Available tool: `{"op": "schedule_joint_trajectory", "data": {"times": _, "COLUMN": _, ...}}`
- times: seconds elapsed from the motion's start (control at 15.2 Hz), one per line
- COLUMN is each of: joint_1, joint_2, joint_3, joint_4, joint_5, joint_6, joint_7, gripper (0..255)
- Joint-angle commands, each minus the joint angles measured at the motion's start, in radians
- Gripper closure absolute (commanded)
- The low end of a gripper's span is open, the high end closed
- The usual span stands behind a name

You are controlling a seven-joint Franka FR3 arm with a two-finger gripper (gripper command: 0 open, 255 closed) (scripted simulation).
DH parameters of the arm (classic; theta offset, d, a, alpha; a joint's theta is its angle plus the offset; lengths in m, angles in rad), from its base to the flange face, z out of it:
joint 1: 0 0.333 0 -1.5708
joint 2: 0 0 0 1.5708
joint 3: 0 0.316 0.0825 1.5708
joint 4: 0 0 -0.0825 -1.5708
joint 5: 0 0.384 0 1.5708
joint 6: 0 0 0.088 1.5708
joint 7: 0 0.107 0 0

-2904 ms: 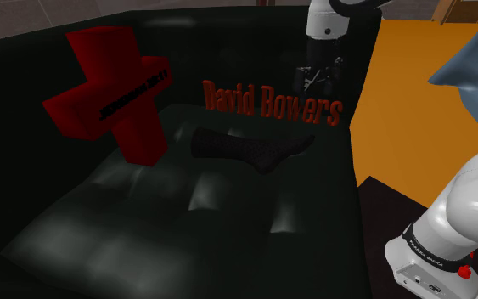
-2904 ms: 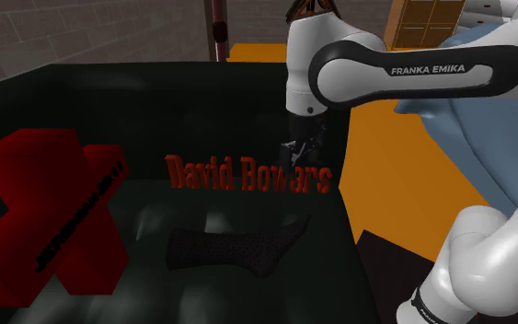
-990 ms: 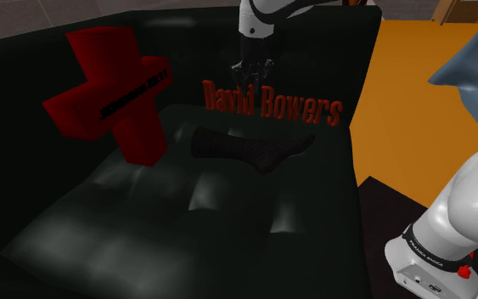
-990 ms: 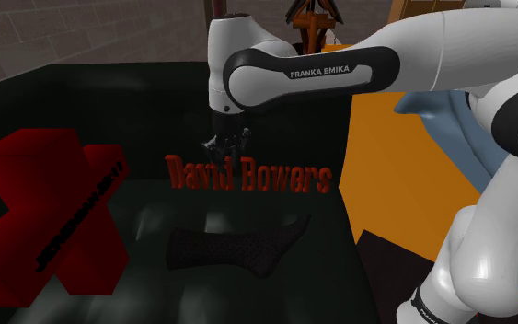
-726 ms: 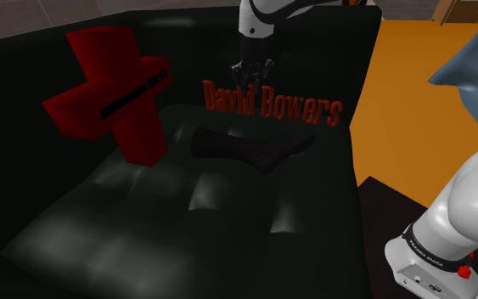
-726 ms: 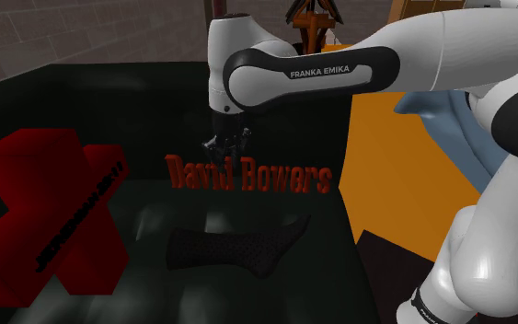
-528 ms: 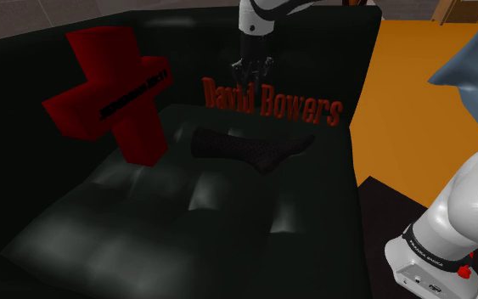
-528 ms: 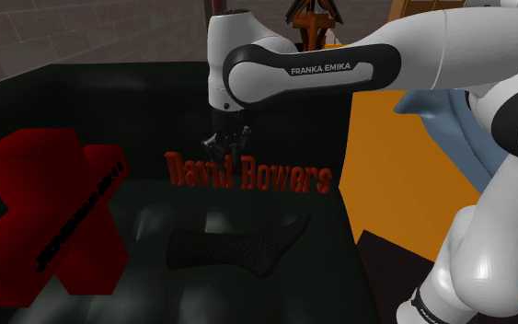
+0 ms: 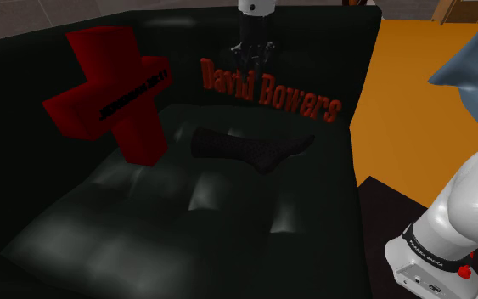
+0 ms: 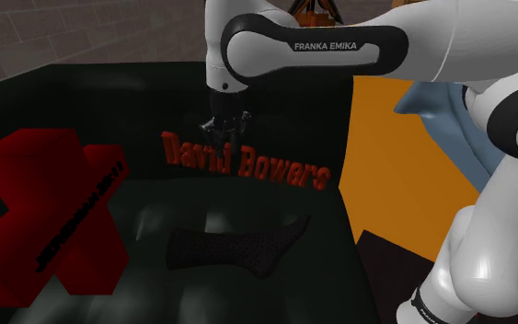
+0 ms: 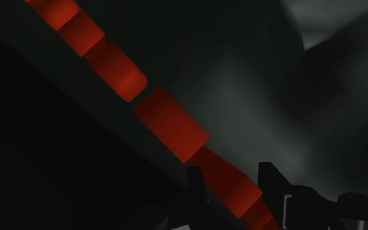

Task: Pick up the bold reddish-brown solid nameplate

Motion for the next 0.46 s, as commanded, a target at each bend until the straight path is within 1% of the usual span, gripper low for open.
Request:
{"op": "schedule_joint_trajectory", "data": {"times": 0.0, "joint_1": 0.001, "joint_2": 0.007, "joint_3": 0.001, "joint_4": 0.038, "joint_5": -0.002, "joint_6": -0.031, "joint_7": 0.001, "gripper": 255}}
{"op": "schedule_joint_trajectory", "data": {"times": 0.26, "joint_1": 0.002, "joint_2": 0.024, "joint_3": 0.002, "joint_4": 0.114, "joint_5": -0.005, "joint_6": -0.09, "joint_7": 0.003, "gripper": 255}}
{"op": "schedule_joint_trajectory", "data": {"times": 0.4, "joint_1": 0.002, "joint_2": 0.025, "joint_3": 0.002, "joint_4": 0.116, "joint_5": -0.005, "joint_6": -0.092, "joint_7": 0.003, "gripper": 255}}
